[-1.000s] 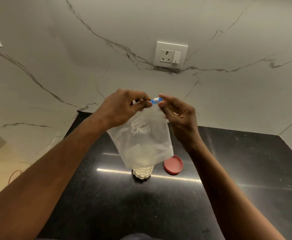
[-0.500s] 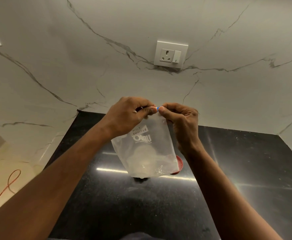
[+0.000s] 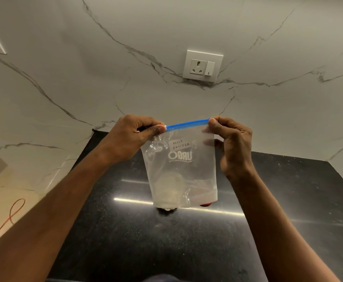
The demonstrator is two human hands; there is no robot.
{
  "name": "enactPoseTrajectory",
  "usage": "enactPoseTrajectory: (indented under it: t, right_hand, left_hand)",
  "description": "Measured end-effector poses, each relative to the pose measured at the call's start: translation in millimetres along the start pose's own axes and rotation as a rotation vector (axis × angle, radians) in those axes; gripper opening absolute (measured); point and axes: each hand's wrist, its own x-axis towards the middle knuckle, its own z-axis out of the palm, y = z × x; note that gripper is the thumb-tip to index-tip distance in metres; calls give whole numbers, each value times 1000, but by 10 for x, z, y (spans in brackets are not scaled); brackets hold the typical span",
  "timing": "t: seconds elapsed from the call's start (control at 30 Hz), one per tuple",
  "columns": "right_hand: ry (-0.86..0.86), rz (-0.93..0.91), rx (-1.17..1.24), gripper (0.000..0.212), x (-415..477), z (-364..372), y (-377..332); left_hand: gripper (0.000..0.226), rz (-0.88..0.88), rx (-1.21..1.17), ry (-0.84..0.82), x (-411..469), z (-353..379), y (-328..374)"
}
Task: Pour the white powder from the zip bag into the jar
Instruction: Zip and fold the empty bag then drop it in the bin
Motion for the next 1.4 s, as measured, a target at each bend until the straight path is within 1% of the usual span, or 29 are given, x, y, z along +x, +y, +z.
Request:
enactPoseTrajectory:
  t: [0.07, 0.17, 0.27, 0.3, 0.33, 0.4, 0.43, 0.47, 0.53, 0.57, 0.6, 0.63, 0.67, 0.7, 0.73, 0.77, 0.8, 0.83, 0.9, 0.93, 0.97, 1.03, 1.1, 1.17, 1.23, 1.3, 1.33, 1.37, 1.4]
  right_hand:
    - [-4, -5, 11, 11, -3, 11, 1]
    - [-9, -23, 36, 14, 9, 7, -6]
    - [-31, 13, 72, 14, 33, 8, -1]
    - [-37, 37, 90, 12, 41, 14, 10]
    - [-39, 65, 117, 10, 46, 24, 26]
    - [-28, 124, 177, 8, 65, 51, 70]
    - [-16, 155, 209, 7, 80, 70, 97]
    - [-11, 190, 243, 6, 88, 90, 133]
    - [-37, 244, 283, 20, 88, 90, 220]
    - [-86, 262, 279, 31, 80, 54, 267]
    - [-177, 286, 259, 43, 55, 0, 317]
    - [-300, 319, 201, 56, 7, -67, 368]
    - [-428, 356, 100, 62, -60, -133, 424]
    - [-528, 376, -22, 58, -126, -194, 485]
    - [-582, 368, -122, 46, -184, -239, 542]
    - [-583, 346, -178, 34, -227, -262, 586]
    - [-549, 330, -182, 24, -252, -277, 616]
    - [-510, 327, -153, 20, -257, -286, 637]
    - [-474, 341, -81, 20, -241, -290, 628]
    - [-470, 351, -67, 22, -228, -285, 617]
    - [-466, 357, -68, 22, -219, -279, 612]
    - [-439, 352, -98, 22, -222, -268, 616]
    - [-397, 313, -131, 24, -240, -254, 623]
    - [-354, 297, -106, 25, -258, -236, 624]
    - [-372, 348, -68, 29, -278, -226, 615]
    - [-469, 428, -83, 45, -302, -226, 607]
    - [-527, 449, -98, 51, -324, -229, 614]
    - [-561, 447, -103, 54, -342, -231, 624]
    - [-558, 436, -95, 56, -355, -239, 633]
  left_hand:
    - [40, -7, -16, 0, -11, -34, -13]
    - [34, -8, -43, 2, -39, -75, -24]
    - [30, -17, -70, 66, -53, -83, -47]
    - [34, -44, -136, 89, -66, -67, -71]
    - [44, -104, -255, 89, -89, -38, -91]
    - [83, -301, -589, 14, -154, 75, -116]
    - [95, -388, -724, -24, -201, 161, -131]
    - [96, -433, -823, -33, -250, 252, -155]
    - [74, -457, -917, 34, -317, 404, -193]
    - [64, -469, -933, 92, -345, 460, -198]
    - [61, -481, -941, 146, -366, 500, -210]
    - [60, -486, -942, 185, -381, 516, -226]
    - [60, -482, -940, 215, -389, 508, -238]
    - [59, -473, -939, 240, -387, 477, -243]
    - [57, -462, -940, 259, -386, 440, -255]
    - [55, -454, -943, 256, -391, 409, -264]
    - [56, -451, -949, 215, -403, 389, -262]
    - [58, -461, -949, 136, -430, 384, -250]
    - [59, -525, -923, -37, -512, 435, -226]
    - [56, -563, -908, -65, -547, 480, -219]
    - [51, -593, -894, -32, -573, 521, -211]
    - [37, -597, -824, 127, -583, 572, -245]
    - [23, -499, -693, 248, -581, 600, -305]
    - [19, -372, -603, 279, -602, 636, -317]
    - [21, -313, -587, 280, -626, 666, -314]
    - [22, -307, -588, 283, -642, 648, -331]
    - [27, -326, -625, 254, -654, 624, -346]
    - [41, -361, -705, 189, -667, 596, -365]
    - [58, -425, -816, 93, -687, 569, -394]
